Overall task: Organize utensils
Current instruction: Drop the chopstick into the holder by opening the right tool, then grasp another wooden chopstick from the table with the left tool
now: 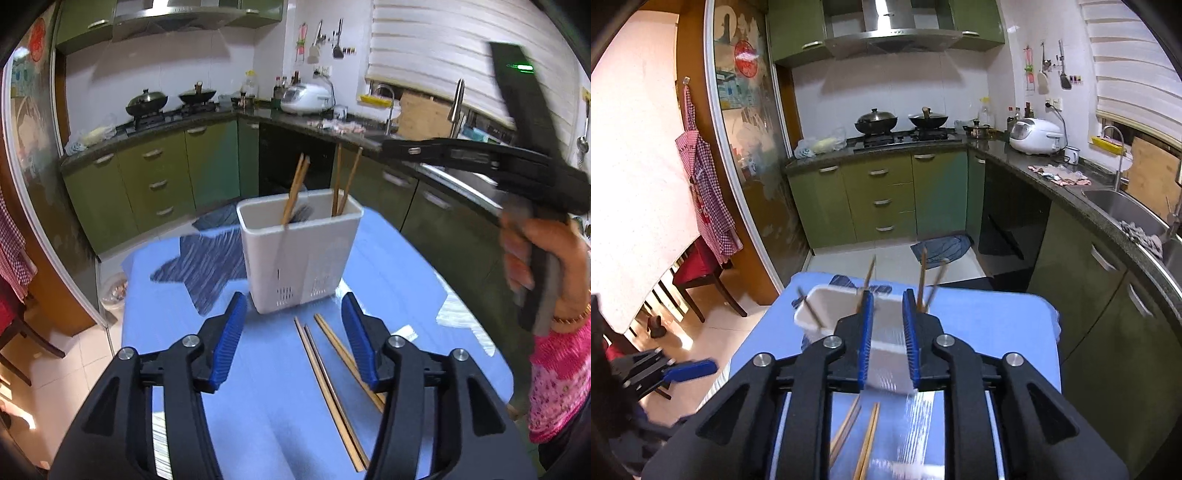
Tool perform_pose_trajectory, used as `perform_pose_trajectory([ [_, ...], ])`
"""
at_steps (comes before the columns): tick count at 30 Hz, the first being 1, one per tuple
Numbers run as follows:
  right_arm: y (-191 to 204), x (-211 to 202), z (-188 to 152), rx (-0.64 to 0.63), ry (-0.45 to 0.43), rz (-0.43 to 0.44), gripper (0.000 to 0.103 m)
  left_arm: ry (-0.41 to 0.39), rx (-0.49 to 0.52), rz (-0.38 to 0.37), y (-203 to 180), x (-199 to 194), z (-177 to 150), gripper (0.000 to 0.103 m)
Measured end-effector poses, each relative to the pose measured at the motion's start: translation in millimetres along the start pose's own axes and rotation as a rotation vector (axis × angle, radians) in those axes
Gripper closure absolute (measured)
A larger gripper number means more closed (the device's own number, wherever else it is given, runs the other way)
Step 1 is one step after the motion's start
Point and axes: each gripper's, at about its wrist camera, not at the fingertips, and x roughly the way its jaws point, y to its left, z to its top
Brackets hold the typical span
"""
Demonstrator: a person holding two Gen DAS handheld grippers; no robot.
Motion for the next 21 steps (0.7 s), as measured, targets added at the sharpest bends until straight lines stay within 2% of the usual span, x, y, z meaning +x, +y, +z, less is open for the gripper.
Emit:
perform_pose_trajectory([
  [3, -6.4, -13.1, -34.0, 0.009, 0.008, -0.023, 0.074, 0.082, -0.004, 0.007, -5.0, 27.2, -9.0, 0.052],
  [9, -38.5, -19.7, -92.4, 0.069, 0.067, -0.079, 0.073, 0.257, -0.056, -0.023, -10.9, 90.0, -28.4, 0.053],
  [11, -52.2, -17.6, -103.2, 0.094, 0.084, -0.088, 0.073, 0.307, -0.075, -0.005, -11.3, 111.0, -35.3, 0.066],
  [13, -65.3, -14.4, -114.6, 0.123, 0.108, -0.091, 0.073, 0.354, -0.092, 0.008, -9.9, 129.2, -40.9, 0.074],
  [16, -74.8, -12.5, -124.9, 0.133, 0.125, -0.087, 0.073, 0.397, -0.106, 0.034, -8.5, 147.7, -49.3, 0.075],
  [21, -76.5, -9.1, -129.3, 0.138, 0.131, -0.065, 0.073, 0.419, -0.112, 0.051, -9.9, 158.6, -55.1, 0.075],
])
